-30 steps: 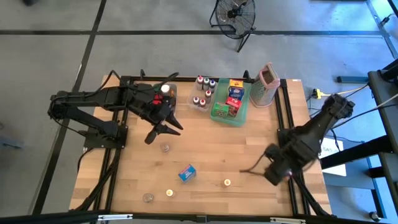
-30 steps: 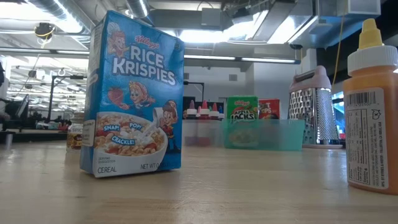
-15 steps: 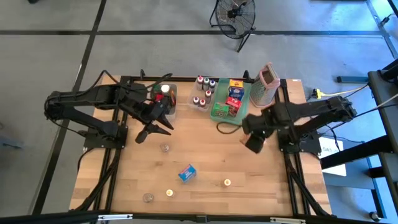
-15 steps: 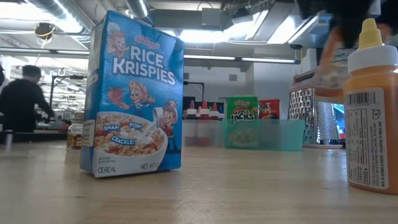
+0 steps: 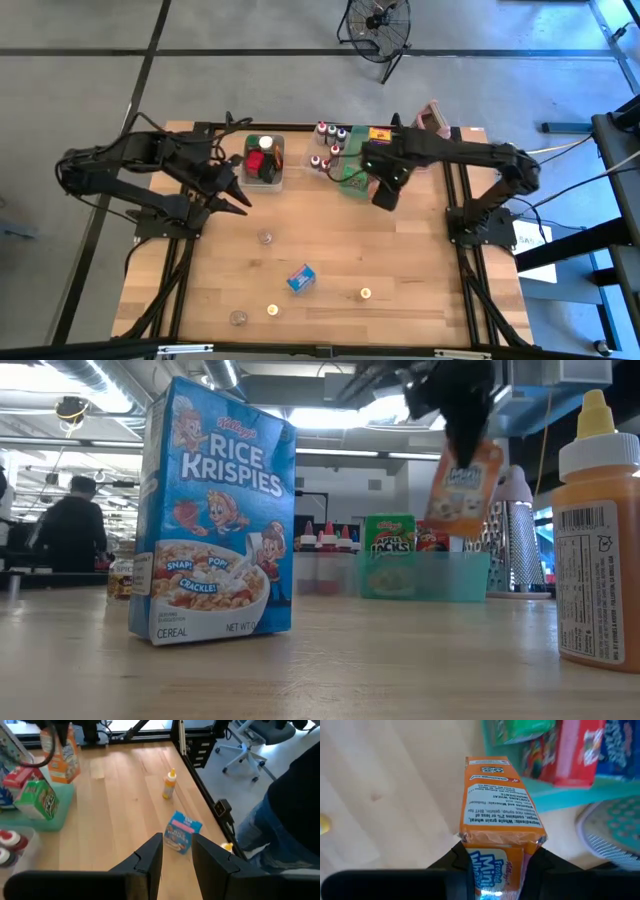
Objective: Pick & Place Kitchen Items
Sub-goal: Put the orange cereal box into the green bin
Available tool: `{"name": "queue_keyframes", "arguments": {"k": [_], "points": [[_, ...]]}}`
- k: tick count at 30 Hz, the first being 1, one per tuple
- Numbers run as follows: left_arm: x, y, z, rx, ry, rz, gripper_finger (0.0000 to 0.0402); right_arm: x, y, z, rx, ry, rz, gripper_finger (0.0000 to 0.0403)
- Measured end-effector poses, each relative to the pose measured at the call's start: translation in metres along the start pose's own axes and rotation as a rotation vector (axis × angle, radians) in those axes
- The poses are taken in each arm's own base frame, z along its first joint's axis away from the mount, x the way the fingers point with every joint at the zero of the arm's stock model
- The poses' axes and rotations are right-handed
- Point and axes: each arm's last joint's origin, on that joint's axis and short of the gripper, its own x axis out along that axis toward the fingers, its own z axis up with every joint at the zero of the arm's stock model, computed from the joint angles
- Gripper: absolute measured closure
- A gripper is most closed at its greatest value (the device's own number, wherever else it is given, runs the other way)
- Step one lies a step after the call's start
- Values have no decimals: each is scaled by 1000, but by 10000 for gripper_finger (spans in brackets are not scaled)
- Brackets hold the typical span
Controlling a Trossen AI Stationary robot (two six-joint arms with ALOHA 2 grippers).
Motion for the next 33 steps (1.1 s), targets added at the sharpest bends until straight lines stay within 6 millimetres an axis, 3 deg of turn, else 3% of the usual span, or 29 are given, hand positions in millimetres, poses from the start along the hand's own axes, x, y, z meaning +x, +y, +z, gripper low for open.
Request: {"name": "queue_keyframes", "arguments": {"k": [6,13,18,26,33], "points": [[-13,-4,-8,-4,11,9,304,23,-19,25,-46,109,-19,308],[-18,-5,-9,-18,-1,52,304,33,-34,33,-115,151,-6,308],[-18,-4,-9,-28,-3,75,304,29,-44,35,-114,161,-12,308],[-18,-1,-8,-15,-6,157,304,5,-46,39,-158,99,-21,308],[-18,-1,-8,-14,-6,169,304,8,-57,40,-158,116,-17,308]]}}
